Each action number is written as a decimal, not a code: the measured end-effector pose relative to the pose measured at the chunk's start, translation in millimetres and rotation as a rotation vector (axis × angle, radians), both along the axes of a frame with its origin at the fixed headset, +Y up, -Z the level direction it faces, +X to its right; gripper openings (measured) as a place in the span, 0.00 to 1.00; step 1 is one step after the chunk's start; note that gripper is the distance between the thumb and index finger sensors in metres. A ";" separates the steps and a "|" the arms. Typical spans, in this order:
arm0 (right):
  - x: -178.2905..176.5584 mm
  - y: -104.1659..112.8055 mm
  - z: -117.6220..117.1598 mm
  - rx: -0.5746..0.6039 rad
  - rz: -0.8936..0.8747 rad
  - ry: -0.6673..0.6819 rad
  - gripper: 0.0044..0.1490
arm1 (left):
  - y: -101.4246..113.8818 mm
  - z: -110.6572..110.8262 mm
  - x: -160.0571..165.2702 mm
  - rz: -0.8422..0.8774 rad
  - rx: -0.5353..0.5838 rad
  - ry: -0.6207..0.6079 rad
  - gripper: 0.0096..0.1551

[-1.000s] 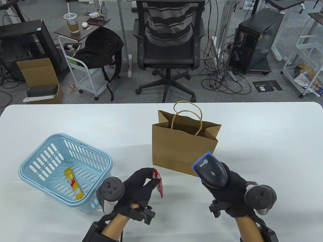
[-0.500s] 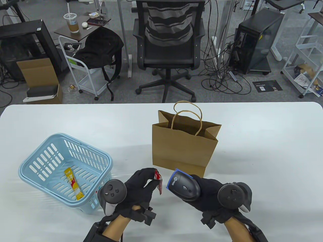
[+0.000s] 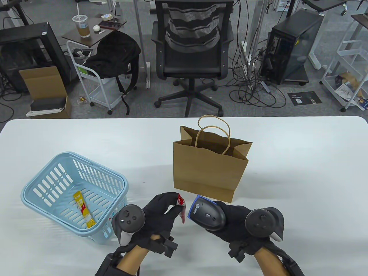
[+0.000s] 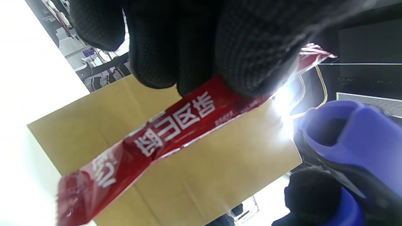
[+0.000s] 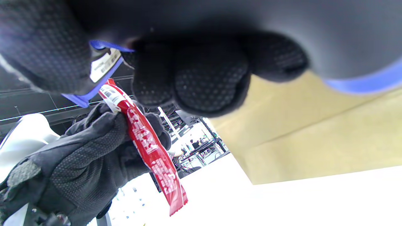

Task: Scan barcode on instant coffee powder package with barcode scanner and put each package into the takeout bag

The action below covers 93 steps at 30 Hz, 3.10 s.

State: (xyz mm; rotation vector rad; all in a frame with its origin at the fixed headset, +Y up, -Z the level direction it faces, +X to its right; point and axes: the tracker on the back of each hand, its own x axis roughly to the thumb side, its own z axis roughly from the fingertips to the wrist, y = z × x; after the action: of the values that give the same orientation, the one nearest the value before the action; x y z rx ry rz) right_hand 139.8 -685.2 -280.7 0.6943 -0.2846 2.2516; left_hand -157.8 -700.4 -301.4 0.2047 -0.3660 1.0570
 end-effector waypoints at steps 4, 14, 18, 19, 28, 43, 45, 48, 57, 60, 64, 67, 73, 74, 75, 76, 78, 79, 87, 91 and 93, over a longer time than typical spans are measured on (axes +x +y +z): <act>-0.3 -0.4 -0.1 -0.003 0.007 0.002 0.33 | -0.3 -0.1 0.0 0.000 0.001 -0.001 0.22; -0.5 -0.6 -0.1 -0.009 0.008 0.000 0.33 | -0.6 0.5 0.9 0.004 0.000 -0.004 0.23; -0.6 -0.6 -0.6 -0.014 0.007 0.003 0.33 | -0.9 0.7 1.6 -0.002 -0.003 -0.012 0.23; -0.8 -0.7 -0.8 -0.024 0.012 0.010 0.32 | -0.9 0.7 1.9 -0.002 -0.002 -0.015 0.23; 3.9 1.0 -0.7 0.011 -0.036 -0.014 0.33 | -0.9 0.3 1.2 -0.007 0.000 -0.016 0.24; 78.0 27.4 0.2 0.142 -0.341 -0.259 0.33 | -1.3 0.5 -0.3 -0.023 0.002 -0.009 0.23; 88.9 28.3 0.3 0.148 -0.370 -0.301 0.34 | -1.9 0.5 0.1 -0.019 -0.003 -0.018 0.24; 103.5 27.9 0.3 0.153 -0.399 -0.373 0.34 | -2.7 0.7 0.5 -0.023 -0.007 -0.021 0.24; 136.6 15.9 -3.2 0.140 -0.452 -0.563 0.34 | 1.0 0.8 -3.7 0.005 -0.001 0.000 0.25; 142.1 11.2 -5.7 0.120 -0.446 -0.595 0.34 | 4.4 0.7 -6.3 0.029 0.006 0.011 0.26; 146.9 3.0 -10.4 0.080 -0.447 -0.626 0.34 | 16.6 1.6 -9.5 0.092 0.044 0.036 0.26; 149.4 -3.6 -14.5 0.040 -0.448 -0.639 0.34 | 31.8 -1.8 -13.0 0.133 0.064 0.041 0.25; 151.3 -9.0 -18.9 0.008 -0.448 -0.647 0.34 | 84.1 -15.1 -17.4 0.184 0.149 0.055 0.25; 151.4 -8.9 -19.1 0.006 -0.451 -0.646 0.34 | 95.1 -17.0 -16.8 0.183 0.175 0.056 0.25; 151.4 -8.7 -18.9 0.006 -0.457 -0.645 0.34 | 107.7 -19.4 -15.6 0.182 0.203 0.058 0.25; 151.4 -8.5 -18.8 0.006 -0.460 -0.644 0.34 | 114.0 -20.8 -14.9 0.183 0.215 0.059 0.25; 151.6 -8.5 -18.8 0.006 -0.471 -0.641 0.34 | 132.6 -26.5 -11.9 0.187 0.254 0.067 0.25; 151.9 -8.7 -18.8 0.006 -0.476 -0.640 0.34 | 138.0 -29.1 -10.7 0.187 0.267 0.075 0.25; 152.8 -10.2 -19.1 -0.007 -0.489 -0.644 0.34 | 157.0 -60.4 5.2 0.154 0.259 0.098 0.24; 154.1 -10.1 -19.2 -0.015 -0.500 -0.646 0.34 | 156.5 -69.5 15.4 0.119 0.253 0.096 0.24; 154.3 -9.7 -19.1 -0.015 -0.504 -0.645 0.34 | 155.8 -71.2 18.9 0.120 0.245 0.085 0.24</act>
State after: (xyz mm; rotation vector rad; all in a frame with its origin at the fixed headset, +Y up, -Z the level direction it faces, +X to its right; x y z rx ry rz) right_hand 294.1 -694.9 -299.7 -0.1365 -0.6682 1.9147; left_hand -139.0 -544.6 -372.6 0.4943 -0.4100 1.1166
